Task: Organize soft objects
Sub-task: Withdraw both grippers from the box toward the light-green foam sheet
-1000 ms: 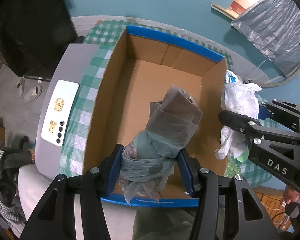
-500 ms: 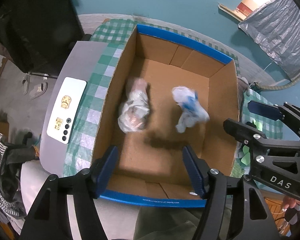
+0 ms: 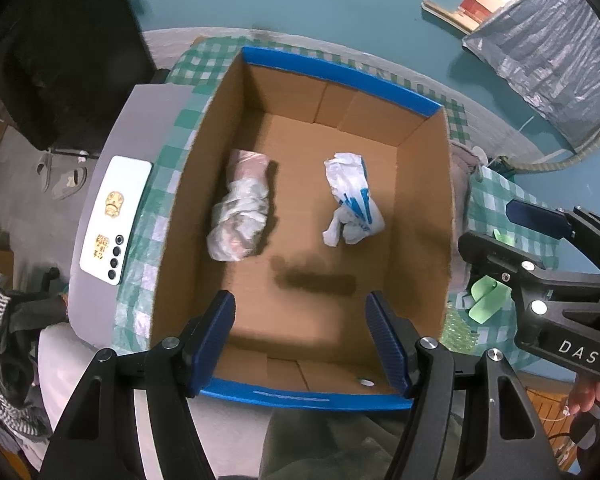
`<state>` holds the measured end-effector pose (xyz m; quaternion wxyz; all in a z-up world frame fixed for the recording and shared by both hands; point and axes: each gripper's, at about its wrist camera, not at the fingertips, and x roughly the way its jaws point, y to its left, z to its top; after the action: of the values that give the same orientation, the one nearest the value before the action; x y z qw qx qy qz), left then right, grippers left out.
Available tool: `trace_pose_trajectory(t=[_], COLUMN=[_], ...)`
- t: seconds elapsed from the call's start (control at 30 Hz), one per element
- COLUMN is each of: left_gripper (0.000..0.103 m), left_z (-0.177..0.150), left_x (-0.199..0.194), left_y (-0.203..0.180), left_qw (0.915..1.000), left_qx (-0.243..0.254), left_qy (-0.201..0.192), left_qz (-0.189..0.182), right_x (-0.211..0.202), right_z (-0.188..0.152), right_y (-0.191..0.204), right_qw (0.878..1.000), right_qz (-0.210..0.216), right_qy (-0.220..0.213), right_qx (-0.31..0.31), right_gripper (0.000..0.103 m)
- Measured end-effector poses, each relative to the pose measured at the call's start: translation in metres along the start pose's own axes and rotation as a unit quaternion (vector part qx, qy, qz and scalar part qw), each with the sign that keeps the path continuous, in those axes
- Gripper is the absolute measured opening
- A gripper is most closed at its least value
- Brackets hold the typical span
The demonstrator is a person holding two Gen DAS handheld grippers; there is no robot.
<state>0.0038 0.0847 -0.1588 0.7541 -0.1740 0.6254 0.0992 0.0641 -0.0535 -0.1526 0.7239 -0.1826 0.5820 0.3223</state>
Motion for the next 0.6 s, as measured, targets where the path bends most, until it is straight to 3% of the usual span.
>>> trace_pose_trajectory(t=[0.6], left_gripper=[0.069], left_z=[0.0], left_x=[0.001], left_y=[-0.056], left_qw=[0.9987], left_qx=[0.048], left_qy=[0.001], left_qz=[-0.017], right_x=[-0.012], right_z=[-0.037], right_y=[-0.071], right_qw=[0.998], right_qz=[-0.02], right_qy=[0.008], right_qx=[0.066], right_gripper=[0.071])
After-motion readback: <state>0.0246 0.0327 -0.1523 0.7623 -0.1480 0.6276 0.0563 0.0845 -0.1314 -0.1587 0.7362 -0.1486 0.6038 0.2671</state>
